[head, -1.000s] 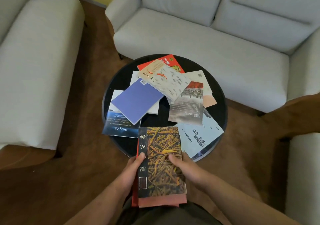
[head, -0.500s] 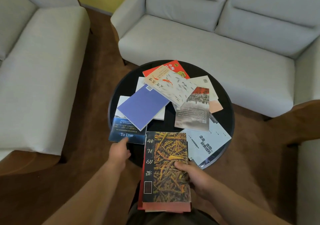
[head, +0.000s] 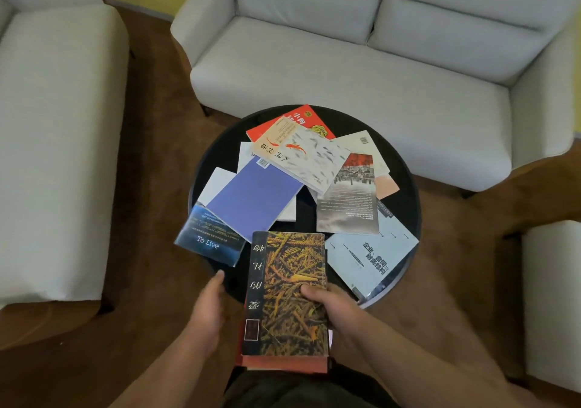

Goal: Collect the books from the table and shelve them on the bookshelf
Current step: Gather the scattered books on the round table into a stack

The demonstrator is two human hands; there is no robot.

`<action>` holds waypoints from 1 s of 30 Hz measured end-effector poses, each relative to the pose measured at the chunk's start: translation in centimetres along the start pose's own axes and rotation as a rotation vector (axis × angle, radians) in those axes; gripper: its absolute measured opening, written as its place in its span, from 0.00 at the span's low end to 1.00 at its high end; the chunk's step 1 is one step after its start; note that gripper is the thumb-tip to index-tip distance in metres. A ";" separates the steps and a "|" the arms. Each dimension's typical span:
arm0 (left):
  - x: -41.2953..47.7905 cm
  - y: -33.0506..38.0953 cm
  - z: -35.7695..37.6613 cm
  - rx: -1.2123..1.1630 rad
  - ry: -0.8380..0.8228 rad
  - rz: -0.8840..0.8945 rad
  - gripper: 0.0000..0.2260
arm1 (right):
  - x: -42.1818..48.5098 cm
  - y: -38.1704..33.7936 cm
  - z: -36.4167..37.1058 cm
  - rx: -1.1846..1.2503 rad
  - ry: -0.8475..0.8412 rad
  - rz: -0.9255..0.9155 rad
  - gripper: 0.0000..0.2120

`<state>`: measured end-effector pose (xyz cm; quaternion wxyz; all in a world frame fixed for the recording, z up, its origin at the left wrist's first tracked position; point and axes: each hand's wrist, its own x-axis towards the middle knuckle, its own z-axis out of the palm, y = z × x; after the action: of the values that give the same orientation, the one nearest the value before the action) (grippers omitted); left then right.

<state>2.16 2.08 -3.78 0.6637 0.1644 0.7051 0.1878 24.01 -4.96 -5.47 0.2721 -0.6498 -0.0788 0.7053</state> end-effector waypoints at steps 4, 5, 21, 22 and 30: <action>-1.8 -0.8 0.2 0.093 -0.268 -0.110 0.24 | 0.5 -0.5 2.5 0.013 0.081 -0.044 0.22; -1.4 -0.5 0.2 0.108 -0.292 -0.108 0.25 | 0.3 -0.8 2.9 0.011 0.102 -0.057 0.24; -0.1 0.4 -0.3 0.108 -0.324 -0.175 0.25 | -1.0 -2.4 4.5 0.076 0.208 -0.013 0.22; 0.0 0.1 -0.8 0.095 -0.296 -0.153 0.25 | -1.3 -3.1 4.5 -0.008 0.233 -0.055 0.20; -2.0 -7.3 -3.4 -0.333 -0.196 -0.281 0.34 | 1.4 -14.0 3.7 -1.318 0.103 -0.471 0.31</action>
<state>-0.95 -5.40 -5.40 0.7666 -0.0297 0.6125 0.1905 24.35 8.39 0.32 -0.0297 -0.6777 -0.6156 0.4011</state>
